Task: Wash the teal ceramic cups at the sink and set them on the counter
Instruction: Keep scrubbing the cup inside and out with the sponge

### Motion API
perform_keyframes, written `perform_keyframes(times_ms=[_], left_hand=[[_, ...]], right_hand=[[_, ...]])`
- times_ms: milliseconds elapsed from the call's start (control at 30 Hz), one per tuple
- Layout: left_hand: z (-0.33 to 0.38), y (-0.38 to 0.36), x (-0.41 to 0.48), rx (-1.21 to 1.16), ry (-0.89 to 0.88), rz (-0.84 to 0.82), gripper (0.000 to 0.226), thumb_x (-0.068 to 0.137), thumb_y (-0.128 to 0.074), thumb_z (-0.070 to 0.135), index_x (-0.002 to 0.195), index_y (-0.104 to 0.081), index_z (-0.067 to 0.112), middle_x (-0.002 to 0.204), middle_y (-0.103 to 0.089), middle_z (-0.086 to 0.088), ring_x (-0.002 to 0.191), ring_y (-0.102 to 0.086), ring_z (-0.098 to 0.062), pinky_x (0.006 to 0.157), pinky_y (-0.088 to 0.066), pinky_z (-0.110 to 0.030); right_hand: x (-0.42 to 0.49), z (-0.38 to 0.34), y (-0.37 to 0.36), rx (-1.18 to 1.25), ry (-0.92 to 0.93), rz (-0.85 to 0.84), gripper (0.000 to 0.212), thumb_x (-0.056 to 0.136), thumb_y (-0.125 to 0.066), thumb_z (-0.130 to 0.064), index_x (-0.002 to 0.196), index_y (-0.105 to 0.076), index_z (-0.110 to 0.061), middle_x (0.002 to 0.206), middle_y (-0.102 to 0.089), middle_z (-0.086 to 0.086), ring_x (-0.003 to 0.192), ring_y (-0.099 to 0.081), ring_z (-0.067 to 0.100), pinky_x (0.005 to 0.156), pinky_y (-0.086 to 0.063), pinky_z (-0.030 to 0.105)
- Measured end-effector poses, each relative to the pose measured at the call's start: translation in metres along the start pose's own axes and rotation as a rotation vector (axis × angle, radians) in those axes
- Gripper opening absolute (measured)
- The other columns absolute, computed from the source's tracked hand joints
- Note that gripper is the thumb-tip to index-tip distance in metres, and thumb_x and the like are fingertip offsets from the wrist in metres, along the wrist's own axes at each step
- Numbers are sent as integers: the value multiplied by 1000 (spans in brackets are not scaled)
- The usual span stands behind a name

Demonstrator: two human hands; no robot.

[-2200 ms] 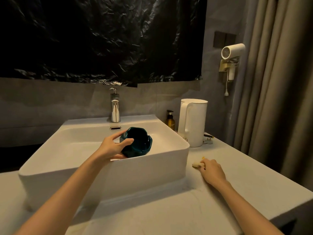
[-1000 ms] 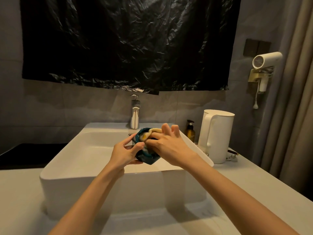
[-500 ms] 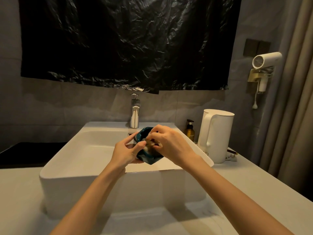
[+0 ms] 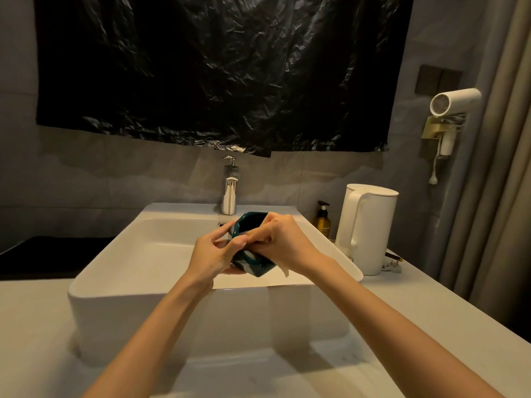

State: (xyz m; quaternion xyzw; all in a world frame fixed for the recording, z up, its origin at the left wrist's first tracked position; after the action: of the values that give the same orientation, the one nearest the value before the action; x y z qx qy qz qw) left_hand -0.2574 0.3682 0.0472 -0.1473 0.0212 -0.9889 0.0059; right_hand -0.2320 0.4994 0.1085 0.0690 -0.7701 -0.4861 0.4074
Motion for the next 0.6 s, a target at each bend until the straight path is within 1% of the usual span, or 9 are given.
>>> perform_keyframes(times_ms=[33,67,133,200,300,400,467,533,600], left_hand=[[0,-1,0,7,1,-7,52,82,-69,23,132,-53,21,97,-62,0,83,-63,-21,59,-60,-36],[1,-1,0,10,3,-11,52,82,-69,23,132,-53,21,97,-62,-1,85,-63,-23,61,-60,-37],[2,-1,0,5,5,-12,53,82,-69,24,132,-52,22,96,-62,0,92,-63,-28,65,-59,-40],[2,-1,-2,6,-5,-8,53,82,-68,24,133,-51,22,95,-63,0,94,-62,-30,65,-59,-40],[2,0,-3,18,-19,22,53,82,-70,21,132,-52,21,99,-64,-5,95,-63,-32,65,-59,-41],[2,1,-2,39,-33,63,55,80,-72,22,132,-52,19,103,-62,-5,95,-62,-30,66,-59,-42],[1,1,-1,50,-38,76,56,80,-72,22,133,-52,19,102,-62,-3,92,-61,-27,65,-58,-41],[1,2,-2,48,-35,73,54,81,-71,20,132,-53,18,96,-63,-1,88,-62,-24,62,-58,-38],[0,3,-1,18,-15,78,52,82,-70,16,132,-54,17,90,-64,2,84,-63,-23,59,-58,-36]], right_hand=[[0,1,0,-2,4,2,22,83,-70,-15,105,-74,-18,106,-71,7,93,-59,11,76,-45,10],[1,2,0,-18,6,25,21,82,-71,-17,103,-75,-17,104,-72,7,93,-63,14,77,-48,14],[3,4,-1,-77,8,115,17,82,-72,-21,98,-76,-16,97,-74,9,86,-67,21,77,-56,28],[5,2,-5,-164,18,214,13,82,-72,-24,90,-78,-15,86,-74,9,73,-67,22,66,-59,36],[6,1,-6,-361,21,315,14,78,-76,-27,69,-75,-16,64,-69,3,54,-56,15,45,-53,28],[5,4,-1,-520,-15,301,21,66,-85,-32,60,-72,-16,56,-65,0,53,-50,11,42,-47,21],[4,5,1,-575,-43,263,24,64,-86,-36,65,-73,-15,58,-65,2,52,-51,12,45,-46,21],[4,5,0,-583,-55,194,23,79,-74,-38,85,-75,-15,75,-68,5,65,-56,14,56,-49,25],[4,8,2,-522,-51,99,25,89,-61,-39,103,-72,-20,92,-63,5,78,-57,16,66,-48,24]])
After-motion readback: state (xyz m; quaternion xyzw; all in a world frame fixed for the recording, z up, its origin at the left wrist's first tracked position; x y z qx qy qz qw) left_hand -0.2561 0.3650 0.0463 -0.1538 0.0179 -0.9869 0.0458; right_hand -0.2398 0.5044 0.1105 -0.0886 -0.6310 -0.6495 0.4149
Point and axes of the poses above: each hand's wrist, its own x-axis towards the middle knuckle, its own y-axis out of the back of the hand, z = x × y, the point moved 5 cm from there along x, towards the middle knuckle
